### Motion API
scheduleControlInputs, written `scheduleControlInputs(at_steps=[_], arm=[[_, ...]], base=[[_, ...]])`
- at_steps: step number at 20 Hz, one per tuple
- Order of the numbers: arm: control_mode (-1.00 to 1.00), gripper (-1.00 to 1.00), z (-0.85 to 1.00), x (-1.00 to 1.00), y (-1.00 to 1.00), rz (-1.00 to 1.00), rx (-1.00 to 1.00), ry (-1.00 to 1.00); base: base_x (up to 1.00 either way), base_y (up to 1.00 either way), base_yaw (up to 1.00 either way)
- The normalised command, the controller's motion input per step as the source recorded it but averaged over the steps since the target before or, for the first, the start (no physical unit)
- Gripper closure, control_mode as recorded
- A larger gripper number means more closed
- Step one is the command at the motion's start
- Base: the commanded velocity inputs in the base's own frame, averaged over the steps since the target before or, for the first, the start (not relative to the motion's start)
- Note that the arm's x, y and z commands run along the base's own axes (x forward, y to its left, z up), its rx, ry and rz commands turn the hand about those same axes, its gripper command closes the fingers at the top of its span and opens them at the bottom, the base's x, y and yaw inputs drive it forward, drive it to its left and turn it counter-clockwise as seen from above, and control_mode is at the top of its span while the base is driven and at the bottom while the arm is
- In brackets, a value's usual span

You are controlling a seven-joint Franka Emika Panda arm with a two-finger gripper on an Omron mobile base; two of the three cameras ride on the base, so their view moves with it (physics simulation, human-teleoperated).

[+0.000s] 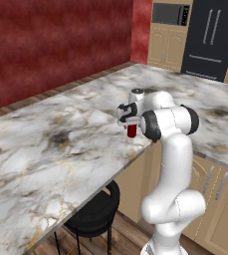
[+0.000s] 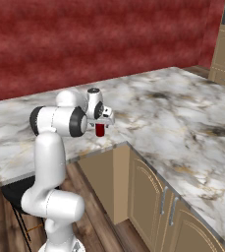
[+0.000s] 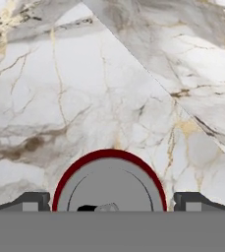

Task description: Four empty soda cans are scattered around the kitchen. Gather all the cans and cluster them next to the stove for recycling.

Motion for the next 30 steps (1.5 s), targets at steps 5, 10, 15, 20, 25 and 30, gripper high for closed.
scheduleControlInputs(at_steps=[5,10,15,20,25,30], arm=[[-1.0,1.0,-0.18,0.0,0.14,0.0,-0.06,0.0],[-1.0,1.0,-0.26,-0.03,0.0,0.0,-0.02,0.0],[-1.0,1.0,0.14,-0.37,-0.13,0.0,0.05,-0.03],[-1.0,1.0,0.42,-0.65,-0.21,0.0,0.1,-0.07],[-1.0,1.0,0.5,-0.85,-0.1,0.0,0.07,-0.11],[-1.0,1.0,0.53,-0.94,0.0,0.0,0.04,-0.13]], base=[[0.0,0.0,0.0],[0.0,0.0,0.0],[0.0,0.0,0.0],[0.0,0.0,0.0],[0.0,0.0,0.0],[0.0,0.0,0.0]])
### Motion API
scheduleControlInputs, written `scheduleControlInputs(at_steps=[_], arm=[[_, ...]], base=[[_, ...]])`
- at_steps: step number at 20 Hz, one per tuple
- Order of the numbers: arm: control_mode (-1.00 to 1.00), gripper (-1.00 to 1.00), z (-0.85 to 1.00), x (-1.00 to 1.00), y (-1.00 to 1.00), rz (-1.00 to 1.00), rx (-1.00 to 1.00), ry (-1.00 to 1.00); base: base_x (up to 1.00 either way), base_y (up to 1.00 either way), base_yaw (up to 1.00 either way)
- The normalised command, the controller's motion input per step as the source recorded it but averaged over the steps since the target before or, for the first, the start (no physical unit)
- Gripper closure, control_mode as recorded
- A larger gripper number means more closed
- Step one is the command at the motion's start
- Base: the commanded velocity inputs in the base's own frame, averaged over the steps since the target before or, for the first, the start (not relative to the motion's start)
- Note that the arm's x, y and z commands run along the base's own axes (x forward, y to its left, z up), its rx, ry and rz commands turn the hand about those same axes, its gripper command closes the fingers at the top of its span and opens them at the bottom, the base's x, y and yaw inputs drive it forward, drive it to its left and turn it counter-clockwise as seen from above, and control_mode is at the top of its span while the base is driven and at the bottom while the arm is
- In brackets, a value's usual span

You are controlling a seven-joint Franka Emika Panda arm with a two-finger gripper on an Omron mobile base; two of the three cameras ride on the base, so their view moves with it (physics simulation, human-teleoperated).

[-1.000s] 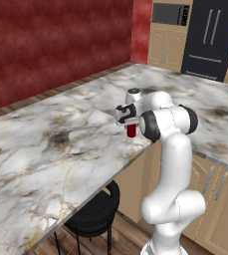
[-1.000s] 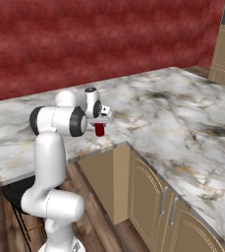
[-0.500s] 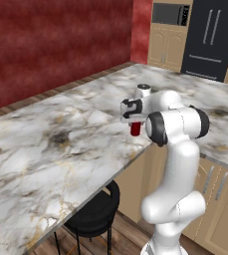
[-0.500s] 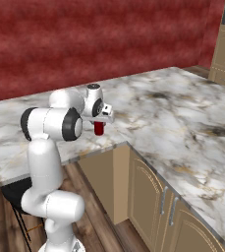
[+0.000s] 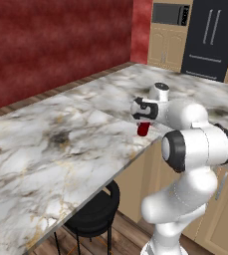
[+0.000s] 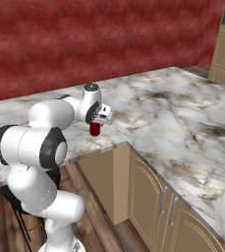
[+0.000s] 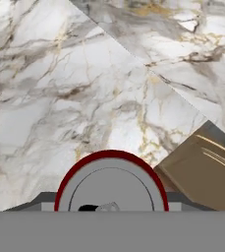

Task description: Four empty soda cans are scattered around the kitchen. Gather all the cans and cluster them next to the stove for recycling.

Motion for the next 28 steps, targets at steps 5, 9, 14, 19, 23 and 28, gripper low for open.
scheduleControlInputs(at_steps=[5,9,14,19,23,28], arm=[[-1.0,1.0,0.57,-1.0,0.0,0.0,0.0,-0.14],[-1.0,1.0,0.52,-1.0,0.0,-0.02,0.0,-0.11],[-1.0,1.0,0.48,-0.93,0.0,-0.03,0.0,-0.06],[-1.0,1.0,0.43,-0.73,0.0,-0.05,0.0,0.0],[-1.0,1.0,0.42,-0.69,0.0,-0.06,0.0,0.0],[-1.0,1.0,0.46,-0.77,0.0,-0.05,0.0,0.0]], base=[[0.0,0.0,0.0],[0.0,0.0,0.0],[0.0,0.0,0.0],[0.0,0.0,0.0],[0.0,0.0,0.0],[0.0,0.0,0.0]])
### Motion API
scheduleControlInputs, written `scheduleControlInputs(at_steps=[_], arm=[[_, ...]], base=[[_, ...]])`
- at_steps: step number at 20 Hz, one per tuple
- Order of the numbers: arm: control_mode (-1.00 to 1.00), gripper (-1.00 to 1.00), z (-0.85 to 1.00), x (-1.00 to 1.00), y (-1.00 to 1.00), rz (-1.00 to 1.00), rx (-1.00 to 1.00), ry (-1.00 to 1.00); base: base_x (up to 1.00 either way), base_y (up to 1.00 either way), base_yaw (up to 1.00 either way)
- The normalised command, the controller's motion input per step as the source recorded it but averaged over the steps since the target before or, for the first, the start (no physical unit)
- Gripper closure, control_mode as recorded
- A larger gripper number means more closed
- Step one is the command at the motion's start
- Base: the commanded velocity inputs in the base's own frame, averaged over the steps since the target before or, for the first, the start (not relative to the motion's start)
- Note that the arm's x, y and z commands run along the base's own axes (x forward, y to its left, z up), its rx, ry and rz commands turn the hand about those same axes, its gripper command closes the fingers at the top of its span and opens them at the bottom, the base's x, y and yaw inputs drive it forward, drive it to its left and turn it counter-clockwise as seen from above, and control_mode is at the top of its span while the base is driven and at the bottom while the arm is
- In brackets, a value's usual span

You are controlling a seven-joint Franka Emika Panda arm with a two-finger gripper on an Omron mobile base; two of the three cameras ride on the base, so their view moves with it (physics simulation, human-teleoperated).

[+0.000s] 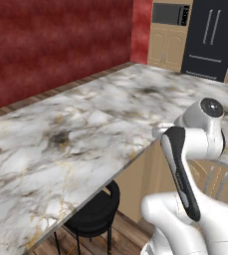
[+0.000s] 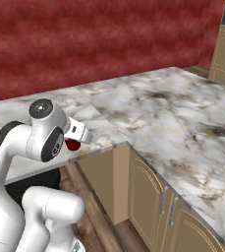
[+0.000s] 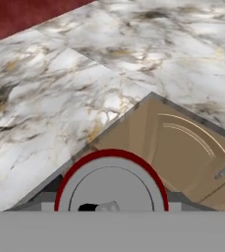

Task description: Four empty soda cans are scattered around the kitchen. Gather all the cans and cluster them next to the stove for recycling.

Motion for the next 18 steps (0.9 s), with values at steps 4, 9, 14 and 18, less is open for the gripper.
scheduleControlInputs(at_steps=[4,9,14,18], arm=[[-1.0,1.0,0.44,-0.81,0.0,-0.02,0.0,0.0],[-1.0,1.0,0.31,-0.69,0.0,0.0,0.0,-0.01],[-1.0,1.0,0.03,-0.15,0.01,0.0,0.0,0.0],[-1.0,1.0,0.0,0.0,0.0,0.0,0.0,0.01]], base=[[0.0,0.0,0.0],[0.0,0.0,0.0],[0.0,0.0,0.0],[0.0,0.0,0.0]])
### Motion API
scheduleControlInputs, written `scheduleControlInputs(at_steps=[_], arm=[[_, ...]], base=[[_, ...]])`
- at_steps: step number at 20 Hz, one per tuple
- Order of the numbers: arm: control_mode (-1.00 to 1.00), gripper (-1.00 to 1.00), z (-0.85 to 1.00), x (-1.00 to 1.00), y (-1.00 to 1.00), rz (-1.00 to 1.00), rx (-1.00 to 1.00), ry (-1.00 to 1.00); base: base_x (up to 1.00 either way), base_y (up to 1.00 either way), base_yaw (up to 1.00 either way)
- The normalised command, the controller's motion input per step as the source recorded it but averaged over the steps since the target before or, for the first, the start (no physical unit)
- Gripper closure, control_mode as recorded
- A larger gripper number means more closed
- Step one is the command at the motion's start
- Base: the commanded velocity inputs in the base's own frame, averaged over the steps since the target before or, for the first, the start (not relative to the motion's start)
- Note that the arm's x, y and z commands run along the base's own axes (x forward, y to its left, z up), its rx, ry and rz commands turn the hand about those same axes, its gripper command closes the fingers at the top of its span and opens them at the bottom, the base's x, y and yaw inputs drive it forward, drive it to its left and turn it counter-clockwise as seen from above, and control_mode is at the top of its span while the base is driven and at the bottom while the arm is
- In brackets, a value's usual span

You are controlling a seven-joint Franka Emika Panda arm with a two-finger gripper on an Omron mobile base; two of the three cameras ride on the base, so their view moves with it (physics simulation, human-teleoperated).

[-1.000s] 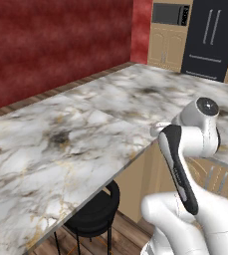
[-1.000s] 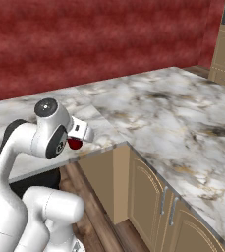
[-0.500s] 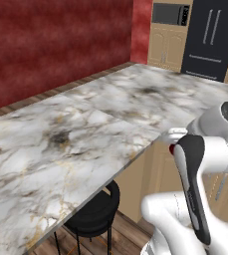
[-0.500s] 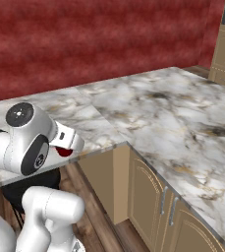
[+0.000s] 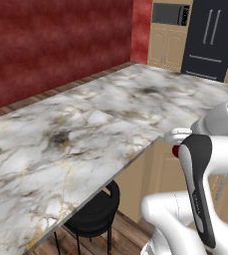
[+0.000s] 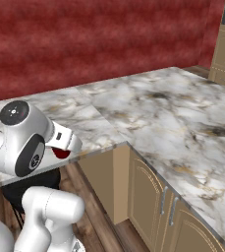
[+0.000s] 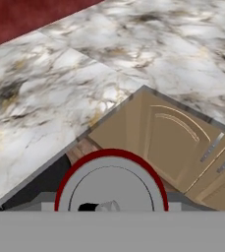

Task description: Four empty soda cans are scattered around the kitchen. Gather all the cans and cluster them next to the stove for recycling.

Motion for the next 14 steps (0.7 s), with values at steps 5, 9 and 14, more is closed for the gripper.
scheduleControlInputs(at_steps=[5,9,14], arm=[[1.0,1.0,0.0,0.0,0.0,0.0,0.0,0.01],[1.0,1.0,0.0,0.0,0.0,0.0,0.0,0.0],[1.0,1.0,0.0,0.0,0.0,0.0,0.0,0.0]], base=[[-0.01,0.0,0.0],[-0.23,0.0,0.04],[-0.42,0.0,0.07]])
